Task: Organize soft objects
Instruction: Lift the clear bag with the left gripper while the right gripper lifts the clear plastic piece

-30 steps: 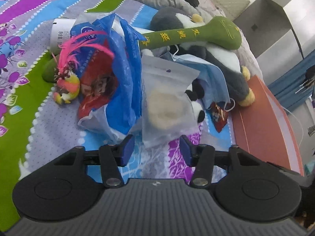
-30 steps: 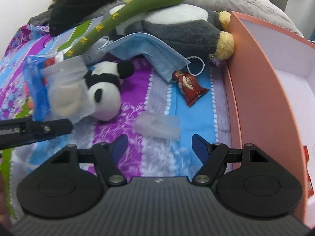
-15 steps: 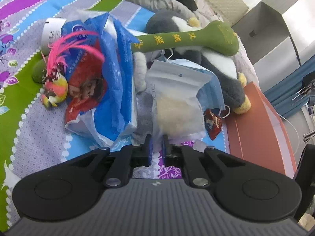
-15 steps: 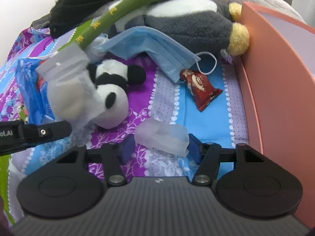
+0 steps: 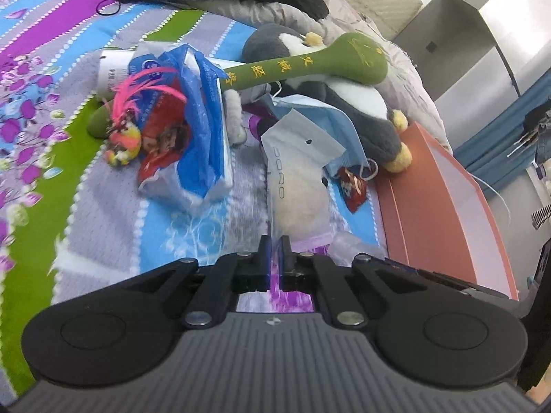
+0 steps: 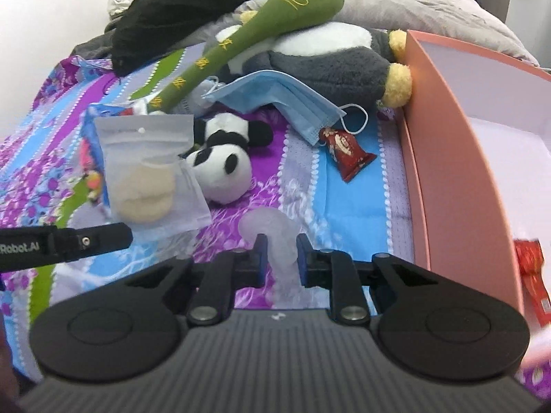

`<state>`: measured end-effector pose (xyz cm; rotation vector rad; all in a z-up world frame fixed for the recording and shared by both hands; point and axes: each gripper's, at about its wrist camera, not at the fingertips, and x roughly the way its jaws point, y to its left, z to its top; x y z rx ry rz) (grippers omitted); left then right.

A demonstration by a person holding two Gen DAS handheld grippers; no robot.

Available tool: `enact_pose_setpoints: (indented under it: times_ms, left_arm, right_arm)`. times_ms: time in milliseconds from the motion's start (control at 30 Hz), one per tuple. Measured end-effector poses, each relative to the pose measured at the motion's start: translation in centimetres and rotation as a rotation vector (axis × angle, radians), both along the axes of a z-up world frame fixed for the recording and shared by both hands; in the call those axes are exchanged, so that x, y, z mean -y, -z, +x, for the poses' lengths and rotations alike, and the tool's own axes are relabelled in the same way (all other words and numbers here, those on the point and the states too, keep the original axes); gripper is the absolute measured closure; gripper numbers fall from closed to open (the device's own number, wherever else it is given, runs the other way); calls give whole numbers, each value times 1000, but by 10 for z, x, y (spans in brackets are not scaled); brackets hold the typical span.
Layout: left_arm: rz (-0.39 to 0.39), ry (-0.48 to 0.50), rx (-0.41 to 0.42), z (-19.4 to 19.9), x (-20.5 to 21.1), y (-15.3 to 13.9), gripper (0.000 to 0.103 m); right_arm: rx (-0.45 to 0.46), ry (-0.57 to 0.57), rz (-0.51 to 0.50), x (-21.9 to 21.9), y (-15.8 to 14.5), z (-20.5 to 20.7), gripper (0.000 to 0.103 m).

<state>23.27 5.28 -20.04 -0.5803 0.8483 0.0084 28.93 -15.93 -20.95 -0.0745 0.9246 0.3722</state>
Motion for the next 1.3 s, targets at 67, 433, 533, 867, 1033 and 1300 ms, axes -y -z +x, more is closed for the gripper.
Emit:
enact_pose_setpoints:
  times_ms: [67, 433, 533, 867, 1033, 1300]
  left_arm:
    - [-10, 4, -3, -13, 1, -5, 99]
    - [30, 86, -118, -84, 15, -1, 98]
    - [69, 92, -164, -97, 15, 9, 98]
    - [94, 40, -189, -105, 2, 15, 89]
    - [108, 59, -155, -105, 4, 7, 55]
    - [140, 83, -154, -89, 16, 8, 49]
  right_arm:
    - [4, -1, 5, 1, -5, -14, 82]
    - [-45, 43, 31, 18, -1, -77, 81]
    - [-82, 50, 38, 22, 8, -89, 78]
    - [-122, -26, 44, 30, 12, -103, 57]
    - [-53, -105, -12, 25, 7, -105, 56]
    - [-18, -190, -63, 8, 17, -100, 57]
